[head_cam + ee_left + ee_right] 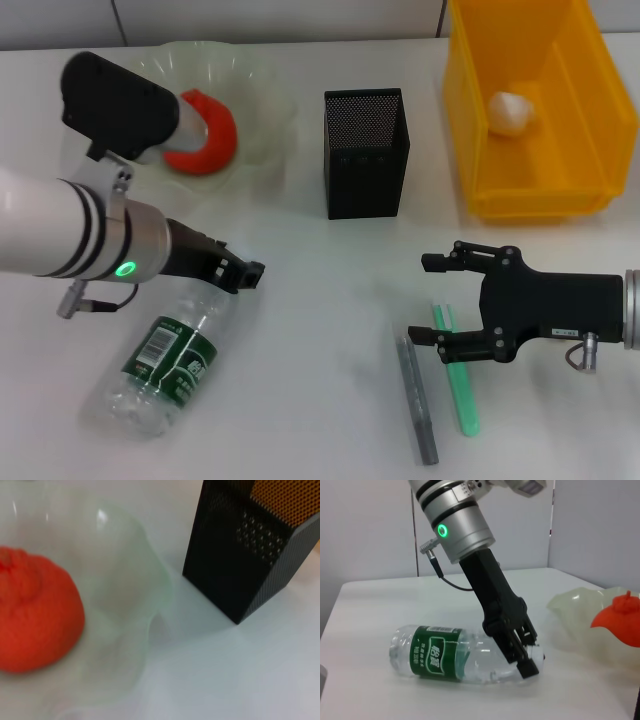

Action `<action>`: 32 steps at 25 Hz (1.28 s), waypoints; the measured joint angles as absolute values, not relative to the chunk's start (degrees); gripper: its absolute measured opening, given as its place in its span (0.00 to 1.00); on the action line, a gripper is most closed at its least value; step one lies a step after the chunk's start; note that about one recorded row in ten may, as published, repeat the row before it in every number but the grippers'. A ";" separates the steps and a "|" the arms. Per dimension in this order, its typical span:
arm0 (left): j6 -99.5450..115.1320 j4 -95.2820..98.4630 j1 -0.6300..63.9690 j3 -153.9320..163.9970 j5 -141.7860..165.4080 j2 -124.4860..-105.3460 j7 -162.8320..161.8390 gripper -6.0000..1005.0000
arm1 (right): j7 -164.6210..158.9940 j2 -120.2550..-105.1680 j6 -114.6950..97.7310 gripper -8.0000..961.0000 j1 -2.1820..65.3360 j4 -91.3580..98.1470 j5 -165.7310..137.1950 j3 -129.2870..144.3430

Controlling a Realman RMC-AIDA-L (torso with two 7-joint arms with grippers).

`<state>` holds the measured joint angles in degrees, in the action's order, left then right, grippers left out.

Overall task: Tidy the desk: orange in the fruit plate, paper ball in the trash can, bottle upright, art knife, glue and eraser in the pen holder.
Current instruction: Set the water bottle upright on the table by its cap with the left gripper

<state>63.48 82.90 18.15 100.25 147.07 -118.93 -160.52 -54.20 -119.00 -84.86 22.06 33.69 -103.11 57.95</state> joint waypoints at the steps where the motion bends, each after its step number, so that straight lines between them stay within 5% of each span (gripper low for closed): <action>1: 63.20 85.12 16.09 98.89 145.13 -118.83 -156.71 0.46 | -54.66 -119.00 -85.15 0.88 22.06 33.79 -103.10 57.81; 16: 63.62 84.57 5.34 81.27 114.37 -118.60 -116.88 0.46 | -58.11 -119.21 -86.19 0.88 22.06 35.22 -102.74 58.10; 32: 77.59 66.94 5.74 63.10 93.35 -118.57 -86.39 0.45 | -61.74 -119.37 -86.79 0.88 23.47 36.17 -102.68 58.19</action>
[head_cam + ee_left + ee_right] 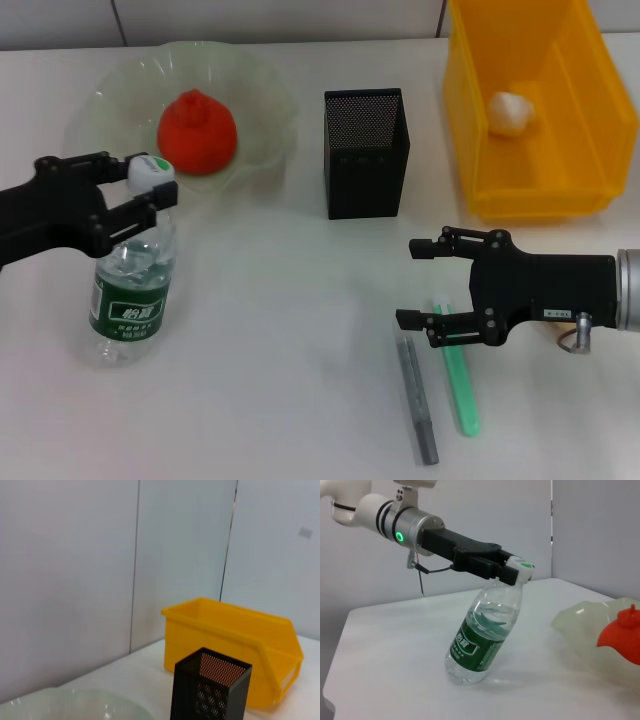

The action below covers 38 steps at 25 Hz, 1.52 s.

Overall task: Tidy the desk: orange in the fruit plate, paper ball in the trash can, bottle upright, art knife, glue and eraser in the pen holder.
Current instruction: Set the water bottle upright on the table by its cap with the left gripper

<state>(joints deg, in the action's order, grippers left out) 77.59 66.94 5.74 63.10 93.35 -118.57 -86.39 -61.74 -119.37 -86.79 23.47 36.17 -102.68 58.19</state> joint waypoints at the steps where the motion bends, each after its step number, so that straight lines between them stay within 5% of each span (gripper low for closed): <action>1: 78.60 66.09 5.81 61.87 92.80 -118.57 -85.25 0.45 | -61.88 -119.37 -86.81 0.88 23.54 36.18 -102.67 58.19; 38: 84.26 56.38 6.81 56.77 84.01 -118.86 -72.23 0.45 | -62.76 -119.45 -87.67 0.88 23.94 35.77 -102.66 58.81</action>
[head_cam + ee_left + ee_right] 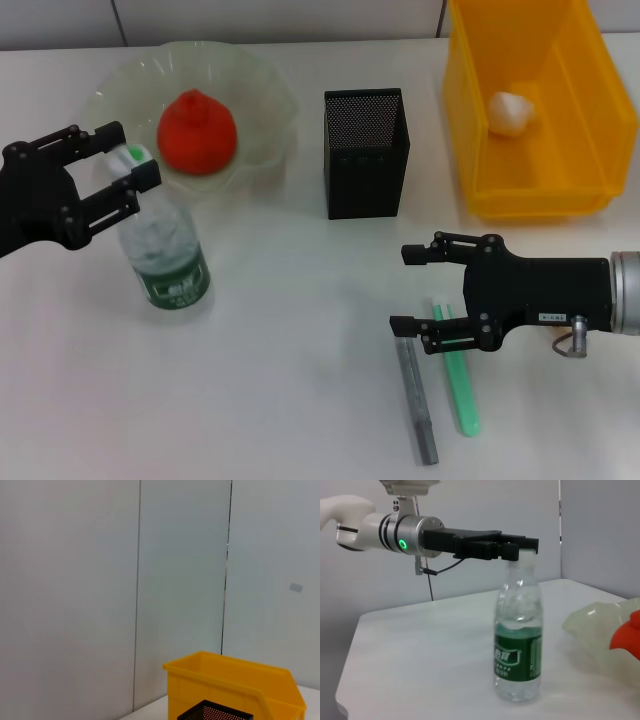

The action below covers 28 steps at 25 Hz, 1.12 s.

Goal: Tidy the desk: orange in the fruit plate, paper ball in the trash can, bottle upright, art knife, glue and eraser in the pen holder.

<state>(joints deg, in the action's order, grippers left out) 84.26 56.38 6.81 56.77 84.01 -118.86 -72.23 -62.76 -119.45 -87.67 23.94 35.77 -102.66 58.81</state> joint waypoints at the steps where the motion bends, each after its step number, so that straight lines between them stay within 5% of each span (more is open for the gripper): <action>1: 84.32 55.94 6.93 56.77 83.93 -118.87 -71.77 0.45 | -62.76 -119.45 -87.70 0.88 23.87 35.77 -102.66 58.80; 14: 89.68 55.81 6.35 53.59 76.40 -118.47 -66.60 0.77 | -62.77 -119.35 -88.74 0.88 23.56 36.48 -102.66 58.67; 19: 96.13 55.87 5.95 50.71 76.33 -118.47 -65.72 0.80 | -70.65 -119.36 -91.32 0.88 22.93 43.67 -102.70 58.36; 28: 103.01 46.65 5.64 54.61 87.72 -118.60 -52.00 0.80 | -125.09 -119.08 -92.51 0.88 26.12 85.33 -125.92 70.57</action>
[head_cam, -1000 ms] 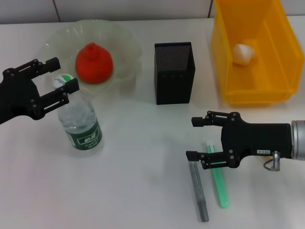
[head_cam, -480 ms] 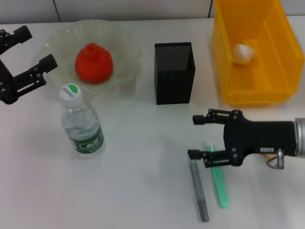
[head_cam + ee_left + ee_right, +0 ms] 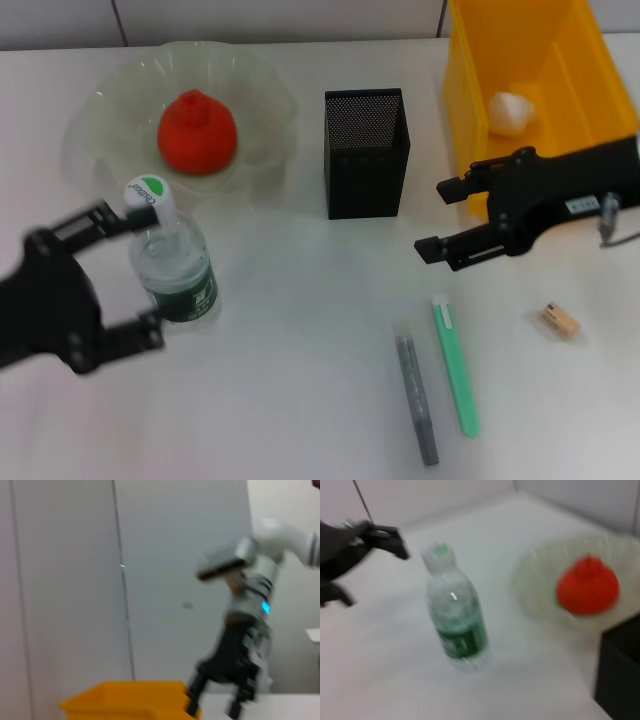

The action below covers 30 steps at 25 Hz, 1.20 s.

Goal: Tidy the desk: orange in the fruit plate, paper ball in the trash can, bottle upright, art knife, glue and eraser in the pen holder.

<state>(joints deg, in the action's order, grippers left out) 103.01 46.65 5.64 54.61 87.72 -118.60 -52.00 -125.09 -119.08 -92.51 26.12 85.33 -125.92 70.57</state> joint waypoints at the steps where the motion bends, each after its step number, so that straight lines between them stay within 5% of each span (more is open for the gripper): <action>1: 103.01 46.65 5.64 54.61 87.72 -118.60 -52.00 0.80 | -125.09 -119.08 -92.51 0.88 26.12 85.33 -125.92 70.57; 10: 99.74 34.44 9.72 55.07 93.67 -118.56 -43.55 0.79 | -156.74 -118.92 -98.74 0.88 38.28 88.89 -145.16 83.85; 30: 97.43 33.33 12.30 55.20 96.77 -118.53 -43.81 0.79 | -164.58 -119.51 -95.53 0.88 35.78 82.41 -149.42 92.41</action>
<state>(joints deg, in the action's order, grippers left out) 97.43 33.33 12.30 55.20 96.77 -118.53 -43.81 -164.58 -119.51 -95.53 35.78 82.41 -149.42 92.41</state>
